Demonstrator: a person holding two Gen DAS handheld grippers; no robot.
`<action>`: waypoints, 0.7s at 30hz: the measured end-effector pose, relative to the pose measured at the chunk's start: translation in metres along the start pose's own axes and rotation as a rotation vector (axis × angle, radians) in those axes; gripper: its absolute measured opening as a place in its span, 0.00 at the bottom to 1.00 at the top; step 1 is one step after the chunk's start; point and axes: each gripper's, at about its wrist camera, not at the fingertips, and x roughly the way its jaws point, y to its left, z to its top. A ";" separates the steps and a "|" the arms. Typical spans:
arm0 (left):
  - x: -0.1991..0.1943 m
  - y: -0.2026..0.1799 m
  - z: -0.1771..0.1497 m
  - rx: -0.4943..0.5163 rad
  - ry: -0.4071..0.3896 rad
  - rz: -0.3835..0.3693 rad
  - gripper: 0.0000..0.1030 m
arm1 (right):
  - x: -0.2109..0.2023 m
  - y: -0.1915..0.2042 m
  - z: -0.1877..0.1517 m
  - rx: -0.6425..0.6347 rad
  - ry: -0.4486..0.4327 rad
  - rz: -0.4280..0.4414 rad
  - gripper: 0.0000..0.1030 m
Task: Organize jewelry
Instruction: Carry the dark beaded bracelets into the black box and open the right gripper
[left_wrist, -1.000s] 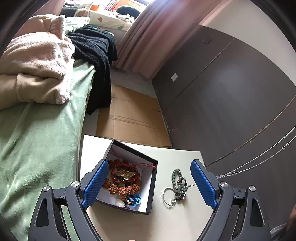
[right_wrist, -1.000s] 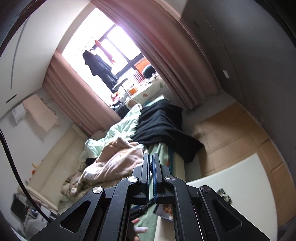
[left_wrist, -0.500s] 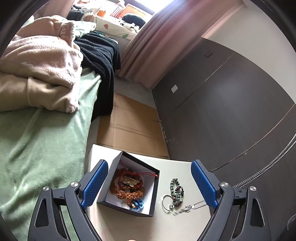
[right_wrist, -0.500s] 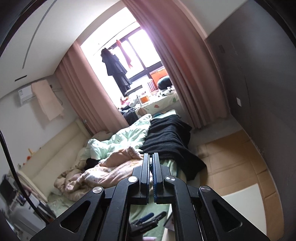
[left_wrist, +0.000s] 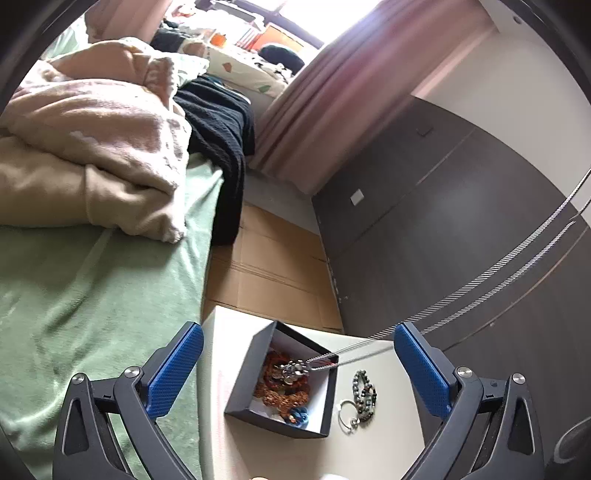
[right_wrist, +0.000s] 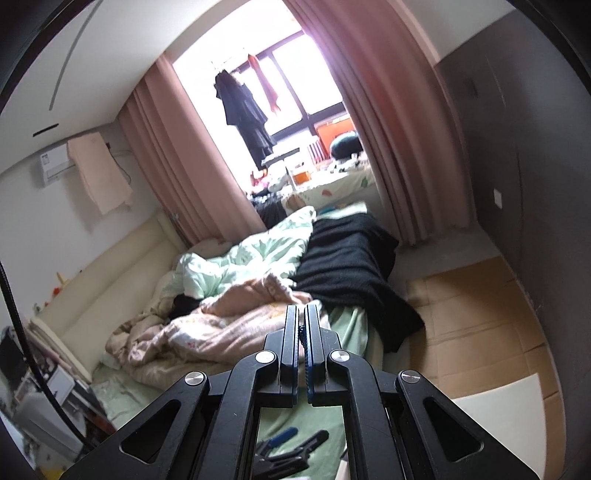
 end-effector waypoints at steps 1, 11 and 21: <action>-0.001 0.002 0.001 -0.008 -0.004 0.004 1.00 | 0.010 -0.004 -0.006 0.006 0.019 0.003 0.04; -0.005 0.019 0.007 -0.062 -0.021 0.020 1.00 | 0.081 -0.043 -0.061 0.076 0.175 0.002 0.04; -0.003 0.023 0.007 -0.072 -0.020 0.037 1.00 | 0.114 -0.068 -0.097 0.126 0.244 0.009 0.04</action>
